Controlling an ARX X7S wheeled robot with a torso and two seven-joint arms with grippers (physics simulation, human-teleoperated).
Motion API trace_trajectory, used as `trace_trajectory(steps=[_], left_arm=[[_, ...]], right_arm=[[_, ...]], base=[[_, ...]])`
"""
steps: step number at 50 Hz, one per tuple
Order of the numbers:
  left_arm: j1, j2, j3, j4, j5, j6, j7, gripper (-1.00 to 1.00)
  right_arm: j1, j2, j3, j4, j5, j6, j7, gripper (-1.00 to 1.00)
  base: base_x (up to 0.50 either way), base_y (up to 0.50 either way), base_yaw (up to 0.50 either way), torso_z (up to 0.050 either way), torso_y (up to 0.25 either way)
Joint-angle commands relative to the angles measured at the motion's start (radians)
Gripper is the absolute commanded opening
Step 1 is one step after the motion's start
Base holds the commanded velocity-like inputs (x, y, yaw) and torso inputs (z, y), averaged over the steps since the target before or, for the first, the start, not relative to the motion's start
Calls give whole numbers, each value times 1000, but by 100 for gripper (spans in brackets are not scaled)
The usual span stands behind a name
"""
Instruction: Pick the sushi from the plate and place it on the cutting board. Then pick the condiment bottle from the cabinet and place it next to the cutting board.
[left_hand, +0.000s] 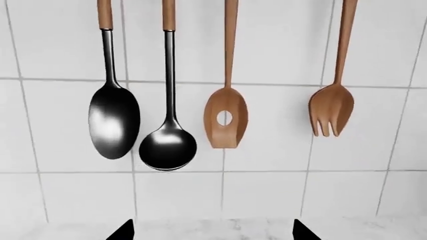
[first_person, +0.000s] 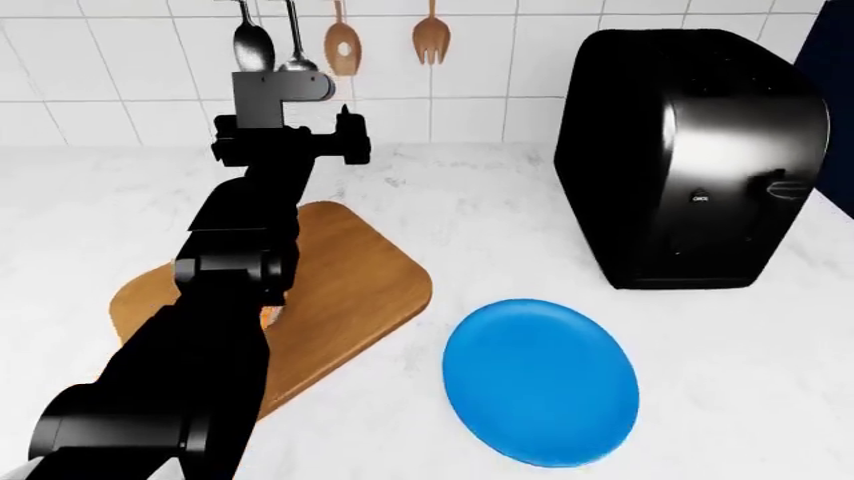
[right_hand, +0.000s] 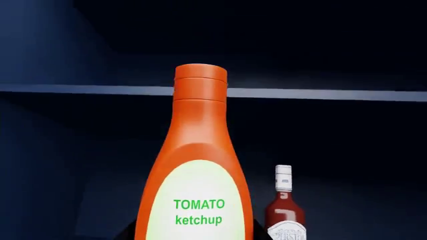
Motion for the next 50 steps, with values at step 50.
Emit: trace_trajectory(steps=[50], left_arm=[[3, 0, 18, 0, -5, 11, -1, 100]], right_arm=[[-263, 41, 60, -285, 114, 53, 81, -100]], base=[[-173, 340, 0, 0, 0]])
